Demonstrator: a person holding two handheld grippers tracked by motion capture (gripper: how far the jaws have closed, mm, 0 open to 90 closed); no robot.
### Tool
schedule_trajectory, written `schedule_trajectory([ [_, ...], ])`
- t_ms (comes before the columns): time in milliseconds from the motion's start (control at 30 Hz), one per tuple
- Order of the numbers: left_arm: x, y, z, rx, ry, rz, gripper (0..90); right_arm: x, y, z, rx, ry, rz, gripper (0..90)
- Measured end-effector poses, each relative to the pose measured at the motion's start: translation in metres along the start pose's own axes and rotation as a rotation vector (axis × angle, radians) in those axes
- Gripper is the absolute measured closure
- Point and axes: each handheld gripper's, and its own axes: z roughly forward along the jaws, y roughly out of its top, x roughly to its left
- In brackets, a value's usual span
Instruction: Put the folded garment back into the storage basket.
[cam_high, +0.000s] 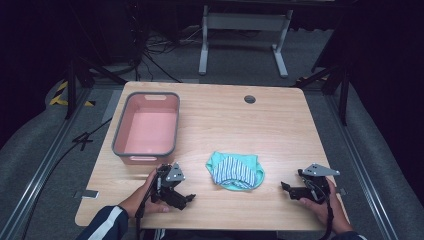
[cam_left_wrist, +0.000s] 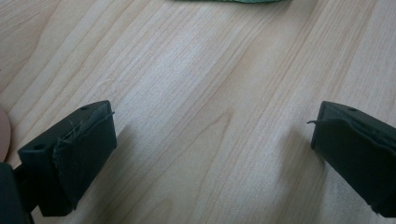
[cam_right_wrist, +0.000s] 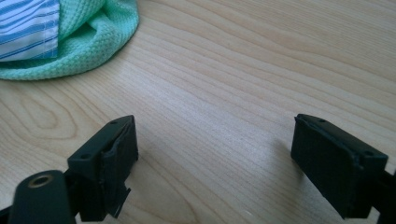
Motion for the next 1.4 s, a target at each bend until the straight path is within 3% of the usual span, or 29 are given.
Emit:
schedule_trajectory([
  [567,-0.003,0.003,0.002,0.006,0.010,-0.003,0.8,0.000,0.000,0.000,0.001,-0.004,0.003,15.4],
  [700,-0.005,0.010,0.004,0.029,0.009,-0.004,2.2,0.003,0.004,-0.002,0.033,-0.029,0.002,18.8],
  [767,-0.005,0.016,0.004,0.022,0.010,-0.007,10.3,0.005,0.007,-0.003,0.037,-0.032,0.008,22.6],
  [800,-0.006,0.018,0.005,0.007,0.002,-0.010,20.2,0.006,0.008,-0.004,0.033,-0.024,0.010,22.9],
  [833,-0.006,0.020,0.007,0.009,-0.019,-0.003,24.0,0.008,0.010,-0.005,0.022,-0.018,0.013,24.3],
  [867,-0.007,0.024,0.009,0.017,-0.024,0.006,18.0,0.012,0.015,-0.007,0.000,0.007,0.009,25.6],
  [900,-0.008,0.026,0.011,0.016,-0.027,0.017,18.0,0.012,0.015,-0.007,0.000,0.007,0.009,25.6],
  [967,-0.011,0.033,0.013,-0.003,-0.009,0.034,25.2,0.016,0.021,-0.007,-0.016,0.034,-0.006,28.3],
  [1033,-0.011,0.043,0.018,-0.003,-0.016,0.031,24.7,0.023,0.028,-0.004,-0.025,0.048,-0.035,35.9],
  [1167,-0.010,0.061,0.028,-0.002,0.013,0.053,27.5,0.034,0.041,0.002,-0.030,0.050,-0.072,38.7],
  [1267,-0.004,0.074,0.033,-0.027,-0.004,0.036,28.5,0.041,0.048,0.007,-0.032,0.065,-0.085,39.1],
  [1400,0.005,0.086,0.033,-0.049,0.010,0.017,29.7,0.045,0.057,0.015,-0.043,0.080,-0.087,39.7],
])
